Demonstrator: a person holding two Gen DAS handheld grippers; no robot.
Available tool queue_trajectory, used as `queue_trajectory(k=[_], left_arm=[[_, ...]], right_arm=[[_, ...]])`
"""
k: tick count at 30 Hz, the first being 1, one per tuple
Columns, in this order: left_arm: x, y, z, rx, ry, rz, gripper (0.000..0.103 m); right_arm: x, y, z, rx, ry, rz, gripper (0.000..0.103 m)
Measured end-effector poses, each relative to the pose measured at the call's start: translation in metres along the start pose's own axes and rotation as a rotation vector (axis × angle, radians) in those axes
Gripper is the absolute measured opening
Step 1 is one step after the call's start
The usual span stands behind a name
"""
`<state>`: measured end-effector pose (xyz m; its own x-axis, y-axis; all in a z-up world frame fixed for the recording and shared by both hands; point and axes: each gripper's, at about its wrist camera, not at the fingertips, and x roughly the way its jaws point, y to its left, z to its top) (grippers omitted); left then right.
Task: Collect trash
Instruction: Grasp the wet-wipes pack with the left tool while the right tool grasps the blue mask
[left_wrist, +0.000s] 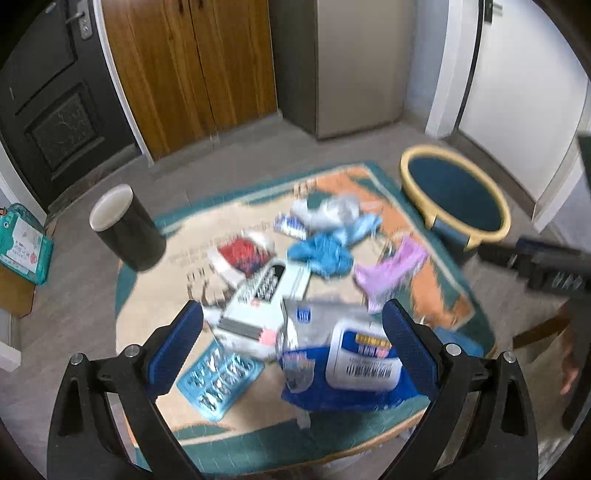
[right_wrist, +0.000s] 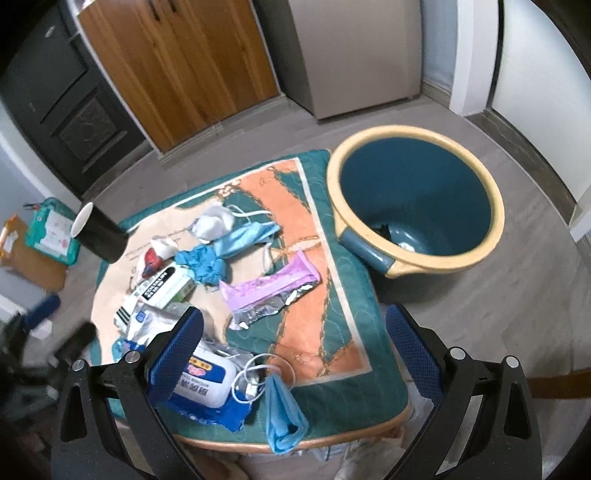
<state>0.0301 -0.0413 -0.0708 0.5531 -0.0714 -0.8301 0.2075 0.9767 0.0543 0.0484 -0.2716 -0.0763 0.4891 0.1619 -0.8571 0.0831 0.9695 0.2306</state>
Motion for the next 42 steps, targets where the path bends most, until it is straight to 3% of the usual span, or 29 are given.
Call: queue_trajectory(k=[6, 12, 16, 19, 24, 26, 29, 32, 33, 42], left_arm=[[0.025, -0.007, -0.017, 0.019, 0.079, 0.017, 0.092], [0.026, 0.002, -0.022, -0.009, 0.091, 0.006, 0.082], [0.028, 0.006, -0.025, -0.020, 0.100, -0.003, 0.079], [0.035, 0.007, -0.029, -0.045, 0.114, -0.036, 0.075], [0.052, -0.002, -0.035, -0.029, 0.172, -0.078, 0.059], [0.057, -0.005, -0.037, -0.021, 0.195, -0.086, 0.058], [0.056, -0.008, -0.035, -0.010, 0.185, -0.086, 0.049], [0.051, -0.006, -0.032, -0.019, 0.163, -0.091, 0.036], [0.050, -0.005, -0.031, -0.021, 0.157, -0.090, 0.025], [0.029, -0.014, -0.022, 0.024, 0.070, -0.106, 0.020]], right_arm=[[0.000, -0.004, -0.015, 0.021, 0.017, 0.010, 0.098], [0.001, 0.008, -0.035, -0.035, 0.049, 0.021, 0.094], [0.016, 0.017, -0.053, -0.085, 0.151, 0.017, 0.072], [0.030, 0.024, -0.067, -0.124, 0.229, 0.000, 0.067], [0.051, 0.031, -0.080, -0.184, 0.320, -0.045, 0.051], [0.057, 0.031, -0.081, -0.188, 0.349, -0.051, 0.038], [0.063, 0.033, -0.083, -0.203, 0.362, -0.042, 0.024], [0.063, 0.036, -0.084, -0.217, 0.359, -0.034, 0.019], [0.064, 0.036, -0.084, -0.218, 0.360, -0.032, 0.019], [0.062, 0.039, -0.077, -0.228, 0.340, -0.030, 0.017]])
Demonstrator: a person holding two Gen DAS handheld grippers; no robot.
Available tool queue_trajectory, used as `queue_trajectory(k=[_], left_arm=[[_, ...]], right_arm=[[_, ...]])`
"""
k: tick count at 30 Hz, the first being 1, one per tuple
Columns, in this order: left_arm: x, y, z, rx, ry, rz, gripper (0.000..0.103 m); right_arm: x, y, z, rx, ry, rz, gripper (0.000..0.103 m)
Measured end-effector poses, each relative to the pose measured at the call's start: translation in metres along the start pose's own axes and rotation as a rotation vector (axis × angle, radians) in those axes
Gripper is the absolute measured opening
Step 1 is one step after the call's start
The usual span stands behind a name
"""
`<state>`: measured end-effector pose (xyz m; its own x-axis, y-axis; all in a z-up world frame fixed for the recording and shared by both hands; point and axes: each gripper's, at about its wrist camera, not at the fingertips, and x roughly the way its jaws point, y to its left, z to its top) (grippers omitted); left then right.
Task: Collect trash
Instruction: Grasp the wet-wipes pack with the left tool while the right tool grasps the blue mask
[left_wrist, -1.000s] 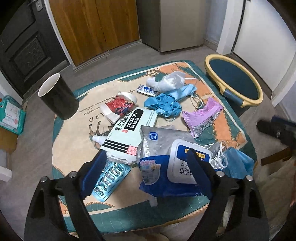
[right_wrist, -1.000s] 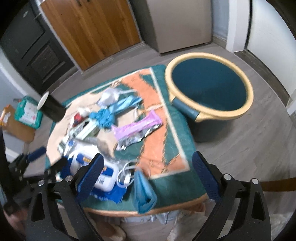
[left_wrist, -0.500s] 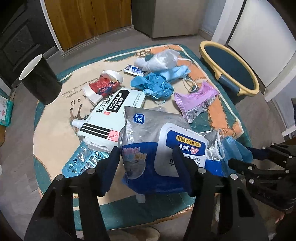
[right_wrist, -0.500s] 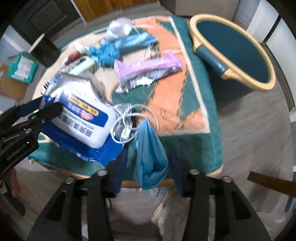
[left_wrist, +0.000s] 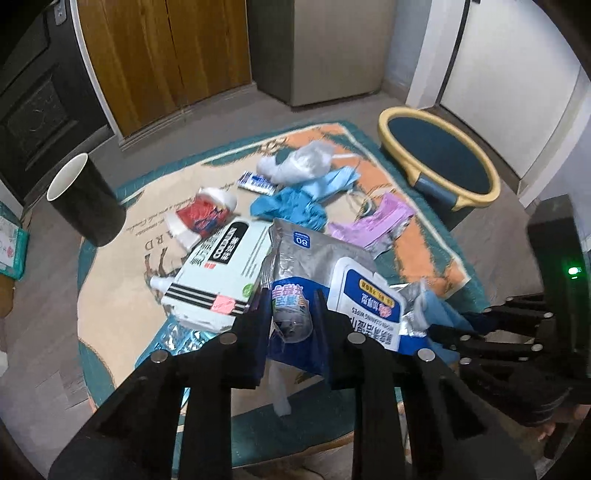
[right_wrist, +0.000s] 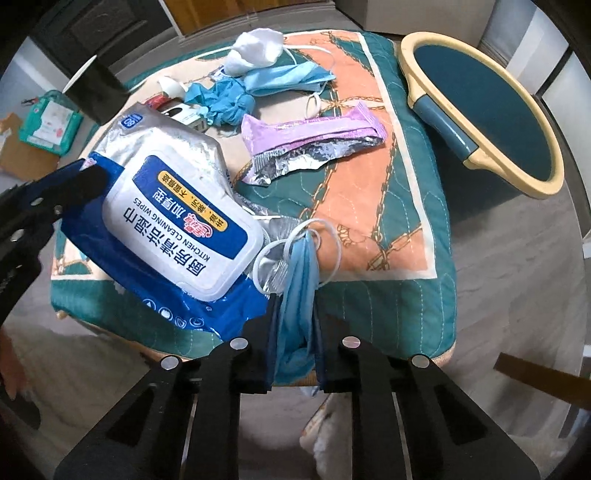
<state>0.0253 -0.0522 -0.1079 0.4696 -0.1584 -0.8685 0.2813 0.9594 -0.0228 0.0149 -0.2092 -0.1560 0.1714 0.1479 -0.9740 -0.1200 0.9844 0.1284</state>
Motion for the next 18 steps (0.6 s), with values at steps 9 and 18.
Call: queue_trajectory(k=[9, 18], left_arm=[[-0.029, -0.004, 0.010, 0.015, -0.112, -0.046, 0.017], [-0.057, -0.002, 0.025, 0.028, -0.221, -0.030, 0.015]], right_arm=[[-0.035, -0.006, 0.004, 0.013, -0.133, 0.014, 0.014], [-0.068, -0.016, 0.017, 0.023, -0.269, 0.019, 0.010]])
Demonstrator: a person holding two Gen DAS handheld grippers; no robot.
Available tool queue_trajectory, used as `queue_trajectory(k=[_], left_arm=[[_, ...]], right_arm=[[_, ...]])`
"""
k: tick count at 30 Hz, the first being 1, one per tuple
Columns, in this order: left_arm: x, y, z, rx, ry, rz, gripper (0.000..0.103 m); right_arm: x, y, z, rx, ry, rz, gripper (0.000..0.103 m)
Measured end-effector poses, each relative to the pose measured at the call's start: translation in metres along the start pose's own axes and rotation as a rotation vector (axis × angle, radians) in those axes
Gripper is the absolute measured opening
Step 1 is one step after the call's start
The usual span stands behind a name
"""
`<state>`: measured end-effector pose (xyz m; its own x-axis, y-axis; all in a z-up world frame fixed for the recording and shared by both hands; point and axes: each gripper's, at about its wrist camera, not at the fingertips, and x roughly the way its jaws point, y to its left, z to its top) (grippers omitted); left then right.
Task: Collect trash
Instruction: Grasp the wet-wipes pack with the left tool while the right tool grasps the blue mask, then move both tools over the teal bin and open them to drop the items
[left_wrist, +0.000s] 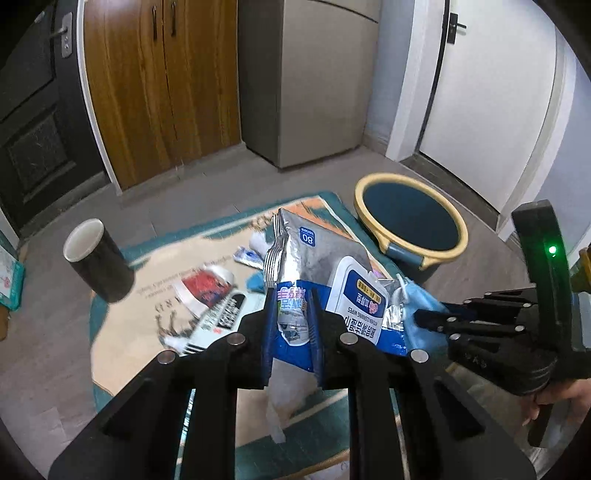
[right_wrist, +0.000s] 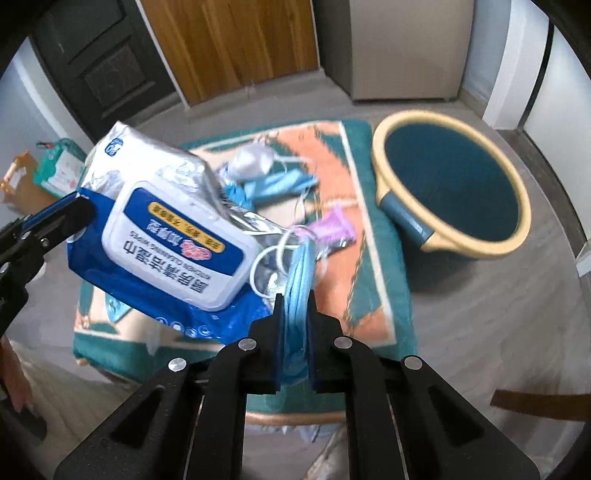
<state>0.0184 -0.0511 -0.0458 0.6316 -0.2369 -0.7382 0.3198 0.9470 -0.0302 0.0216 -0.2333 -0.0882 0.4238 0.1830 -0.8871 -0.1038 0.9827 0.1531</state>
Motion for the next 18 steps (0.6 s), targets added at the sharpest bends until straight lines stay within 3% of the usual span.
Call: queue_trajectory(k=[18], left_arm=[[-0.023, 0.009, 0.031, 0.016, -0.105, 0.038, 0.011]], right_arm=[[-0.029, -0.023, 0.041, 0.039, -0.144, 0.002, 0.010]])
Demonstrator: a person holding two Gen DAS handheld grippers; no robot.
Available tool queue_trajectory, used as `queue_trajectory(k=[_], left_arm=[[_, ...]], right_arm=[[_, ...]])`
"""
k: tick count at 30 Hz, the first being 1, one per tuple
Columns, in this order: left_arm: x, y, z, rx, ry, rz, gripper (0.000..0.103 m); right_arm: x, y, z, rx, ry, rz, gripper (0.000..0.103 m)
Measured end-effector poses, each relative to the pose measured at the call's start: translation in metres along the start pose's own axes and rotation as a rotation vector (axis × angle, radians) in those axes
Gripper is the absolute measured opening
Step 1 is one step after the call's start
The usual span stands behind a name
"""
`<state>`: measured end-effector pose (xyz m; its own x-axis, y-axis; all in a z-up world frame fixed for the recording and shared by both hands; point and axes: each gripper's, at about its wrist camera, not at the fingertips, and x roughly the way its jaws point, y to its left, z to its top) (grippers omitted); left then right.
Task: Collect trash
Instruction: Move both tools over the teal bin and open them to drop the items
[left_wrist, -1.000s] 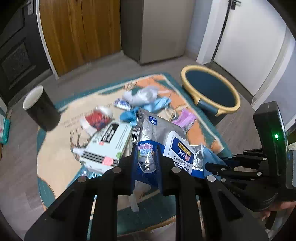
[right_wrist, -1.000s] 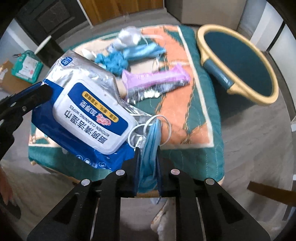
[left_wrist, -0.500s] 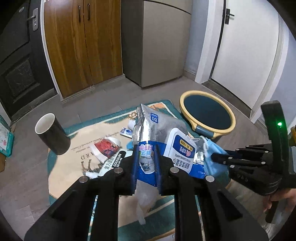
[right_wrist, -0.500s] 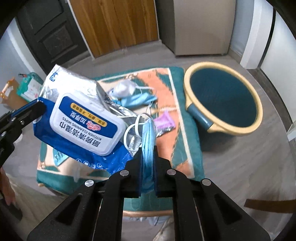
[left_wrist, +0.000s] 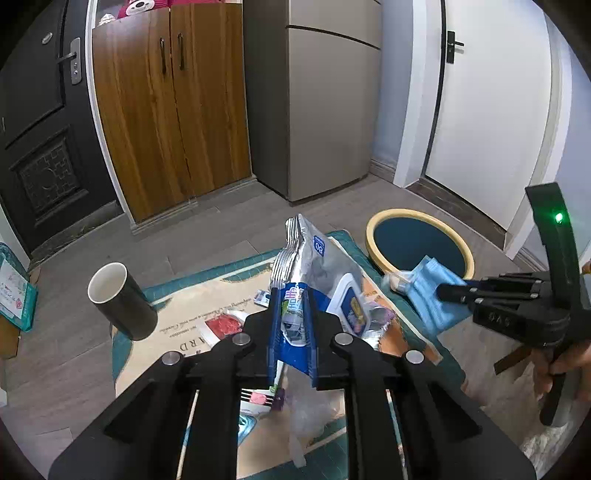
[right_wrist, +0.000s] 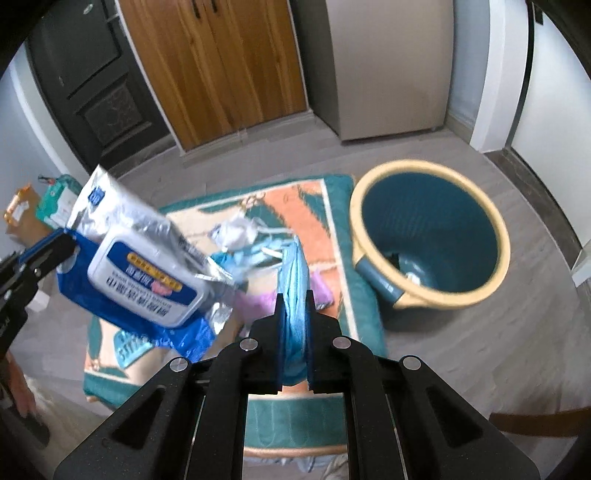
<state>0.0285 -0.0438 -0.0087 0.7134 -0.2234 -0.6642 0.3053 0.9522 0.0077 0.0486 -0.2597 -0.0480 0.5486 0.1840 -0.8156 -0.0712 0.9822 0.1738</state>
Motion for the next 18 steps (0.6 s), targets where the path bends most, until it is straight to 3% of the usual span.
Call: queue_trajectory(k=[10, 18], left_arm=[[0.004, -0.001, 0.019, 0.019, -0.021, 0.011, 0.011], [0.022, -0.020, 0.054, 0.076, -0.052, -0.002, 0.011]], right_arm=[[-0.011, -0.018, 0.038, -0.022, -0.058, -0.001, 0.010], [-0.005, -0.080, 0.074, 0.073, -0.105, -0.067, 0.010]])
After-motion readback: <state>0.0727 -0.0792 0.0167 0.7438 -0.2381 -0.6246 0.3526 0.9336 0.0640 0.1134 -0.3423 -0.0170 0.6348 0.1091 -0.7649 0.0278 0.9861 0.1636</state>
